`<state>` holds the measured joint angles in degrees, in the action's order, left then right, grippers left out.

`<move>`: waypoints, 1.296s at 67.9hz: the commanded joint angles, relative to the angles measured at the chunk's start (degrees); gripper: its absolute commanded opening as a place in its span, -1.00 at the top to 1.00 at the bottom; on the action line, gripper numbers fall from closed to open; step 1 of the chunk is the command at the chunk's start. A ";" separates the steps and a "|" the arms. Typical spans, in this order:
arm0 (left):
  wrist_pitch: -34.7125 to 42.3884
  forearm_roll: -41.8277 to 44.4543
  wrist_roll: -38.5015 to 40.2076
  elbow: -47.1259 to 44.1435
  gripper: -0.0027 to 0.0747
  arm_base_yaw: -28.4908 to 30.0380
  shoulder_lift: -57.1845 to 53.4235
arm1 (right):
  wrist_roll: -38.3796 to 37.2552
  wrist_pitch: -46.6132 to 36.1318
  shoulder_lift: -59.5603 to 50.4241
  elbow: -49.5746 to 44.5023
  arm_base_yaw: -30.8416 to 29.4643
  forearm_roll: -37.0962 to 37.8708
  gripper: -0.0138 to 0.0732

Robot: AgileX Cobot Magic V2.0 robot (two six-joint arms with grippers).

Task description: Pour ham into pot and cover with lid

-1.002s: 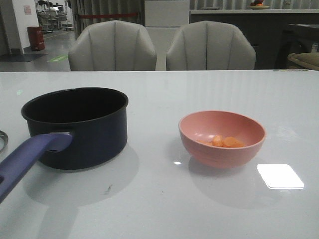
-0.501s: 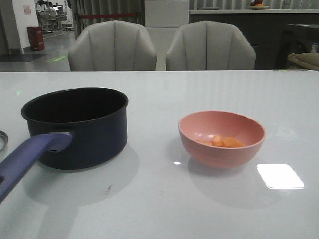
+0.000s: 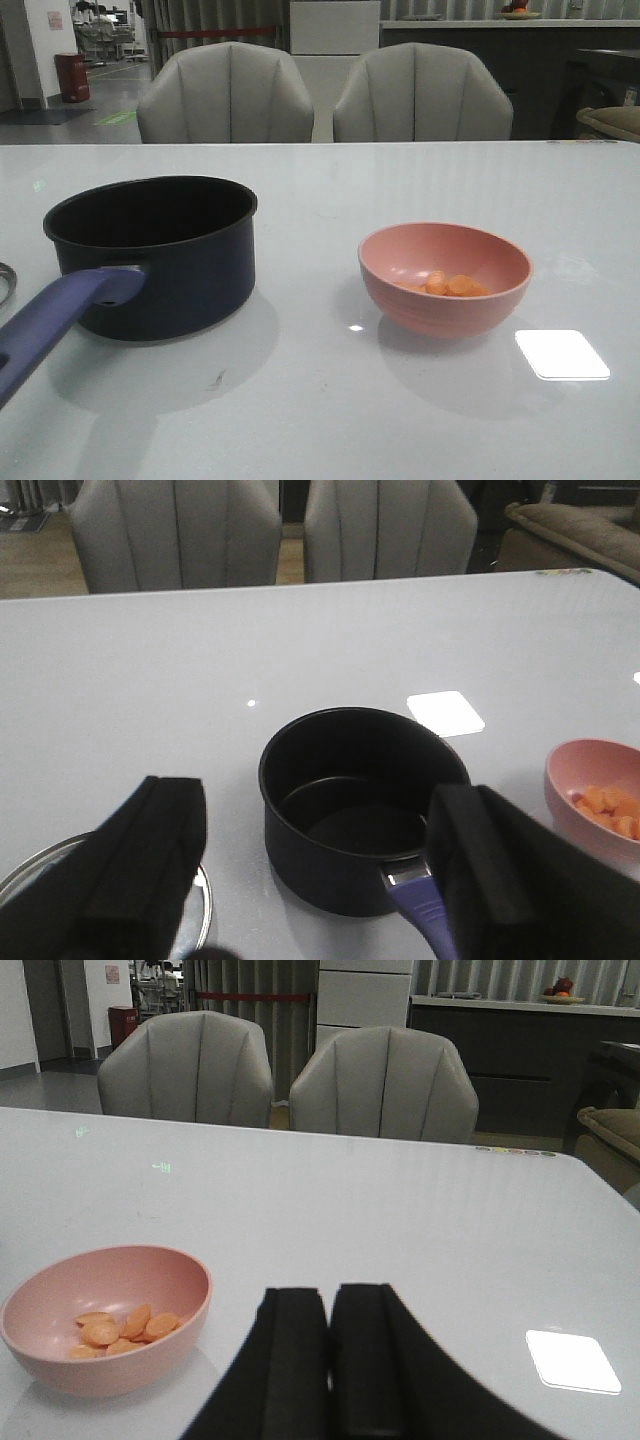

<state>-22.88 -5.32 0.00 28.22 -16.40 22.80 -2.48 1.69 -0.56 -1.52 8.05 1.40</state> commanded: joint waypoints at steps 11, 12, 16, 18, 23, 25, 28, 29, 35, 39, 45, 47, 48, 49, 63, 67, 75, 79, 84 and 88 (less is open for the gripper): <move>5.53 -0.43 0.00 -4.84 -0.22 -2.42 -10.12 | 0.18 -5.02 -1.15 0.28 -0.32 0.83 0.35; 5.68 -0.43 0.00 -5.29 -0.22 -2.42 -10.58 | 0.18 -5.31 -1.15 0.28 -0.32 0.83 0.35; 6.26 -0.43 0.00 -6.20 -0.22 -2.42 -11.33 | 0.18 -7.42 -1.15 0.28 -0.32 0.83 0.35; 6.33 -0.43 0.00 -6.45 -0.22 -2.42 -11.58 | 0.18 -9.21 -1.15 0.28 -0.32 0.83 0.35; 6.16 -0.54 0.00 -6.76 -0.22 -2.42 -11.56 | 0.18 -11.55 -1.15 1.18 -0.25 -0.42 0.35; 6.00 -0.54 0.00 -6.76 -0.22 -2.42 -11.56 | 0.18 -10.44 -1.09 2.11 -0.25 -1.40 0.35; 5.89 -0.54 0.00 -6.76 -0.22 -2.42 -11.56 | 0.18 -7.77 -0.53 4.50 -0.25 -2.61 0.35; 5.91 -0.54 0.00 -6.76 -0.22 -2.42 -11.56 | 0.18 -6.59 -0.40 4.91 -0.25 -2.77 0.35; 6.02 -0.54 0.00 -6.76 -0.22 -2.42 -11.56 | 0.24 1.99 2.51 10.43 -0.25 -3.09 0.35; 6.14 -0.43 0.00 -6.76 -0.22 -2.42 -11.56 | 0.24 8.06 5.73 14.23 -0.25 -3.09 0.35; 6.14 -0.43 0.00 -6.76 -0.22 -2.42 -11.56 | 0.24 14.57 9.88 17.35 -0.25 -3.02 0.35; 6.14 -0.43 0.00 -6.76 -0.22 -2.42 -11.56 | 0.29 15.62 11.07 17.52 -0.25 -2.78 0.35; 6.14 -0.43 0.00 -6.76 -0.22 -2.42 -11.56 | 0.29 15.68 12.09 17.45 -0.25 -2.72 0.35; 6.14 -0.43 0.00 -6.76 -0.22 -2.42 -11.56 | 0.29 15.68 12.32 17.39 -0.25 -2.72 0.35; 6.23 -0.43 0.00 -6.76 -0.22 -2.42 -11.56 | 0.18 14.38 16.21 16.55 -0.25 -3.20 0.35; 6.23 -0.43 0.00 -6.76 -0.22 -2.42 -11.56 | 0.18 13.30 17.13 17.24 -0.25 -3.58 0.34; 6.23 -0.54 0.00 -6.76 -0.22 -2.42 -11.56 | 0.53 13.30 22.30 20.35 -0.25 -3.52 0.13; 6.23 -0.54 0.00 -6.76 -0.22 -2.42 -11.56 | 0.53 13.55 25.85 22.56 -0.25 -3.52 -0.14; 6.23 -0.54 0.00 -6.76 -0.22 -2.42 -11.56 | 0.53 13.49 29.72 24.52 0.09 -3.52 -0.38; 6.23 -0.54 0.00 -6.76 -0.22 -2.42 -11.56 | 0.53 13.20 33.83 26.57 1.14 -3.52 -0.52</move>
<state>-21.38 -5.32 0.00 19.88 -18.39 10.62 -2.48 20.04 27.41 20.23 8.17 -2.01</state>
